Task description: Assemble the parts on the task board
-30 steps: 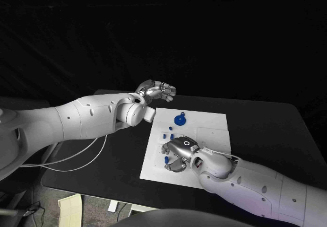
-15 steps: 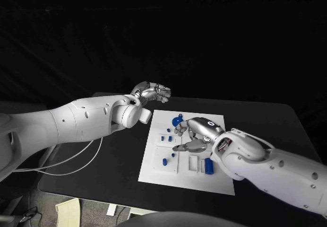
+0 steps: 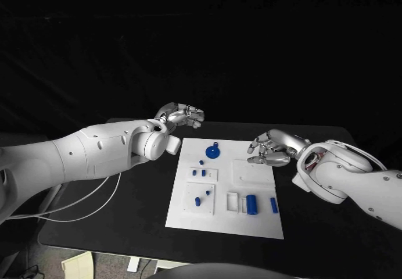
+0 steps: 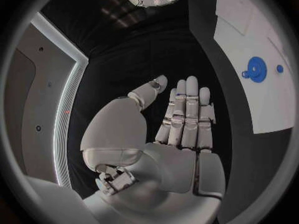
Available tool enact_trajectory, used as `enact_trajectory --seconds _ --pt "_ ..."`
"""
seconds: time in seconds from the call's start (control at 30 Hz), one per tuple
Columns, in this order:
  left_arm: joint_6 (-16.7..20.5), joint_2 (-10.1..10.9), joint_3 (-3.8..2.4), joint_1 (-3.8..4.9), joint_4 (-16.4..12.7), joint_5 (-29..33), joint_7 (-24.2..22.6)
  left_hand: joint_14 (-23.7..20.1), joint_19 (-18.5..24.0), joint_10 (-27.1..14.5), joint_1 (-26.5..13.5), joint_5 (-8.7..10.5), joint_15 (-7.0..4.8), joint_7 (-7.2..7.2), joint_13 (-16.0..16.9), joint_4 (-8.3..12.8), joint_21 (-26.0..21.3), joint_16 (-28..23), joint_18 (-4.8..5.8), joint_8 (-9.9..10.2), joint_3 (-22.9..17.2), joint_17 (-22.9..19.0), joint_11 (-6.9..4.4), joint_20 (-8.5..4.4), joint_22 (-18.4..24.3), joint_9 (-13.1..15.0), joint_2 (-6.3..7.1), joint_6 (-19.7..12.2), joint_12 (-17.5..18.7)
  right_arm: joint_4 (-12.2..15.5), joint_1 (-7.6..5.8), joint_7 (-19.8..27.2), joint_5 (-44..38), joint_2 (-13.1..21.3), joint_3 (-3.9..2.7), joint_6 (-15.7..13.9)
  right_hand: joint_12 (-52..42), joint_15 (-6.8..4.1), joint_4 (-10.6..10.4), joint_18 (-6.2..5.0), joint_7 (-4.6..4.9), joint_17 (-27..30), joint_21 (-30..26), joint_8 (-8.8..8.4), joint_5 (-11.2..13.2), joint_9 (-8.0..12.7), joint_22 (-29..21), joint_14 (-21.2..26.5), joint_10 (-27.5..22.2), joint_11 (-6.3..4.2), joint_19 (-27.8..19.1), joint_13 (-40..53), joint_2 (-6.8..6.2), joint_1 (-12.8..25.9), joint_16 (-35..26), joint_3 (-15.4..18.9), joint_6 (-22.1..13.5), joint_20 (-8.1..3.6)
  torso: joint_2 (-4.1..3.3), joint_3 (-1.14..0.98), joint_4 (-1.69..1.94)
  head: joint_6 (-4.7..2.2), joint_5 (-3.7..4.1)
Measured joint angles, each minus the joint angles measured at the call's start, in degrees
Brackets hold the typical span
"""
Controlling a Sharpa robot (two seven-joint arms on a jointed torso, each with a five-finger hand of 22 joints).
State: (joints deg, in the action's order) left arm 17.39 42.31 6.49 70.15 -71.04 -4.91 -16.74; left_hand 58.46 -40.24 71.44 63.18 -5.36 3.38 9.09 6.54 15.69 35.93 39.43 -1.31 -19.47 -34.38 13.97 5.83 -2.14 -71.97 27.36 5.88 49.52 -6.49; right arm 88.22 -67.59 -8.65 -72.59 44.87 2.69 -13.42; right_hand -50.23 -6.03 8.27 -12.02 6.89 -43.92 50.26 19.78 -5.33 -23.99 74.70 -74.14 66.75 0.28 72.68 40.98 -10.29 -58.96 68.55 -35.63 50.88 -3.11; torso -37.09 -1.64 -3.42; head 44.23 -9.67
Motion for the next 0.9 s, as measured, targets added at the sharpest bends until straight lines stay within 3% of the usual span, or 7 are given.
enact_trajectory --seconds 0.07,0.13,0.33,0.43,0.67,0.9 --pt "0.0 0.0 0.01 0.00 -0.1 0.0 0.0 0.0 0.0 0.0 0.0 0.00 0.00 0.00 0.0 0.0 0.0 -0.1 0.00 0.0 0.0 0.0 0.00 0.00 0.0 0.0 0.00 0.0 0.0 0.1 0.00 -2.0 1.6 0.4 0.01 2.1 -4.7 0.10 -0.9 -0.01 -0.01 -0.9 0.8 0.00 0.0 -0.1 0.2 -0.3 -2.3 0.12 0.5 4.9 -0.68 1.1 0.9 -0.7 0.0 -0.38 0.01 -0.03 -0.04 0.04 0.12" --pt "0.0 0.1 0.01 0.00 -0.2 0.0 0.0 0.0 0.0 0.0 0.0 0.00 0.00 0.00 0.0 0.0 0.0 -0.1 0.00 0.0 0.0 0.1 0.00 0.00 0.0 0.0 0.00 0.0 0.0 0.5 -0.01 -4.9 3.8 0.7 0.14 4.9 -8.8 0.10 -2.0 0.00 -0.11 -1.8 1.6 -0.33 0.0 -0.2 0.3 -0.3 -2.5 0.32 0.7 8.7 -0.44 2.3 2.0 -0.6 -0.1 -0.38 0.03 -0.07 -0.07 0.10 0.27" --pt "-0.1 0.3 0.03 0.00 -0.9 0.0 0.0 0.0 0.0 0.0 0.0 0.00 0.00 0.00 0.0 0.0 0.0 -0.1 0.00 0.0 0.0 0.1 0.00 0.00 0.0 0.0 0.00 0.0 0.0 2.0 0.03 -13.2 10.1 1.4 1.42 10.8 -15.7 0.31 -5.4 0.01 -0.16 -5.5 3.5 -0.71 1.8 -0.8 0.2 -0.1 -3.6 0.24 1.3 15.7 -0.93 6.3 5.5 -0.8 -0.2 -0.60 0.03 -0.07 -0.09 0.29 0.74" --pt "-0.1 0.3 0.03 0.00 -1.1 0.0 0.0 0.0 0.0 0.0 0.0 0.00 0.00 0.00 0.0 0.0 0.0 -0.1 0.01 0.0 0.0 0.1 0.00 0.00 0.0 0.0 0.00 0.0 0.0 2.4 0.00 -16.2 11.9 1.4 2.15 12.2 -17.0 0.32 -7.0 0.02 -0.60 -6.5 4.1 -0.36 1.8 -1.3 0.2 -0.1 -3.6 0.24 1.3 17.4 -1.05 8.5 6.0 -0.3 0.3 -0.60 0.03 -0.03 -0.10 0.32 0.93" --pt "-0.1 0.4 0.04 0.00 -1.4 0.0 0.0 0.0 0.0 0.0 0.0 0.00 0.00 0.00 0.0 0.0 0.0 -0.1 0.00 0.0 0.0 0.1 0.00 0.00 0.0 0.0 0.00 0.0 0.0 0.9 0.02 -20.5 14.4 0.7 5.28 13.9 -17.9 -0.01 -9.9 0.05 -0.83 -7.8 5.3 -0.04 2.2 -2.3 0.2 0.2 -4.0 -0.18 1.2 19.5 -2.28 10.8 6.8 -1.2 0.7 -1.14 0.03 0.07 -0.04 0.46 1.46" --pt "-0.1 0.5 0.05 -0.01 -1.6 0.0 -0.1 0.0 0.0 -0.2 0.0 0.00 0.00 0.20 0.0 0.0 0.0 -0.1 0.00 0.0 0.0 0.2 0.21 0.00 -0.1 0.0 0.00 -0.2 0.0 -0.8 0.06 -22.4 15.1 -0.4 6.65 14.3 -17.9 -0.02 -11.2 0.11 -1.15 -8.4 6.1 0.20 2.2 -3.0 0.2 0.3 -4.0 -0.19 0.9 20.3 -2.85 11.9 6.9 -2.0 1.0 -1.42 0.02 0.09 0.02 0.58 1.63"
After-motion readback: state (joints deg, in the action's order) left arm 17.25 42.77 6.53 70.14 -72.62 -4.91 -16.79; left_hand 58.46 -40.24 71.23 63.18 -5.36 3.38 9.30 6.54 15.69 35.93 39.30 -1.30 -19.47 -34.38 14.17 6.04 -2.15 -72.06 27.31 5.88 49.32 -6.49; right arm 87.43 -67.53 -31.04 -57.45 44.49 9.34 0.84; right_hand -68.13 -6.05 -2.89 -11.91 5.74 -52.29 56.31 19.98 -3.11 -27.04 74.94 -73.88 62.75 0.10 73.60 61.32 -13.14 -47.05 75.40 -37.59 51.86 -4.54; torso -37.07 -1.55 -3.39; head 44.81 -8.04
